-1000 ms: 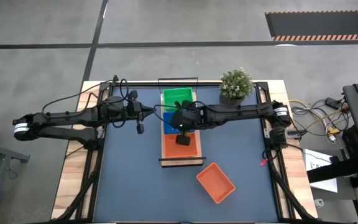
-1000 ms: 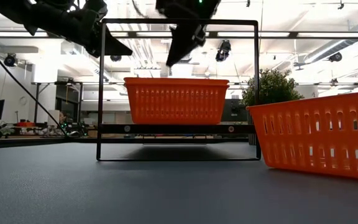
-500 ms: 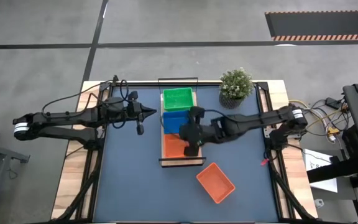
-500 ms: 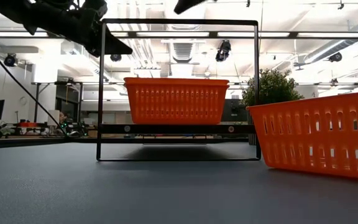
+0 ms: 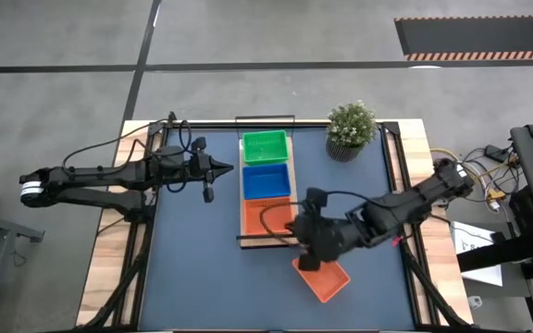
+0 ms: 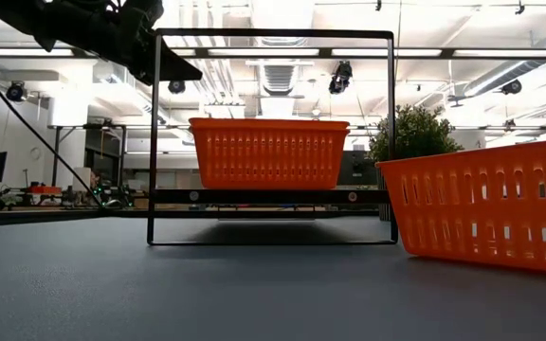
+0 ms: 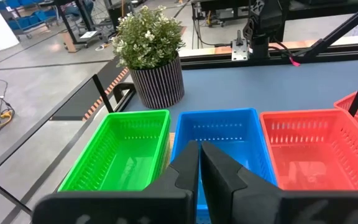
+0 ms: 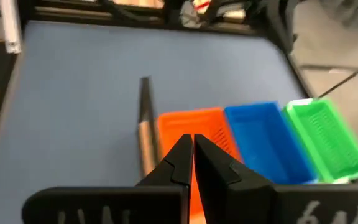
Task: Stack baskets on shelf by color
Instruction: Stack the orange bin on top of the orange bin on the shelf
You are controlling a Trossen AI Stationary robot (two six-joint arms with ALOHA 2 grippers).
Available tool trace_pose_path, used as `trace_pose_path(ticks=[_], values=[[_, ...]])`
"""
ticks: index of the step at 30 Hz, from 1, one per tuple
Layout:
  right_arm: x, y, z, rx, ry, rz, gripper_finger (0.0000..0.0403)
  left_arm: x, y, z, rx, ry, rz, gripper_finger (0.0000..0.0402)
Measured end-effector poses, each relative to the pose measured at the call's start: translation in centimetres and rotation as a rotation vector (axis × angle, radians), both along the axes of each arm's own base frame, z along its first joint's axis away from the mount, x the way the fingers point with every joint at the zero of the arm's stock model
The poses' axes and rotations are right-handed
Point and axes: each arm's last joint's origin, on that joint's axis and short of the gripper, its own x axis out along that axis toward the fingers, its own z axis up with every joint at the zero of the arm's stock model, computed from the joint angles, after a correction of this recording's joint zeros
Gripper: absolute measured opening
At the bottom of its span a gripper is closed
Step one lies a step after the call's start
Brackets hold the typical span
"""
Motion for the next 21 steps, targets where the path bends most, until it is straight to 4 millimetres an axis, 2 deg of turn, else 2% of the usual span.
trace_pose_path(ticks=[9, 14, 21], values=[[-2.8, 3.0, -1.0, 0.213, 0.064, -0.141, 0.0009, 0.0, 0.0, 0.0, 0.001, -0.004, -0.001, 0.0000], [-4.3, 4.1, -2.2, 0.350, 0.175, -0.250, 0.0009, 0.0, 0.0, 0.1, 0.004, -0.004, -0.001, 0.0000], [-4.5, 8.6, -4.7, 0.359, 0.281, -0.055, 0.0008, 0.1, 0.0, 0.3, 0.010, -0.030, -0.001, 0.0000]])
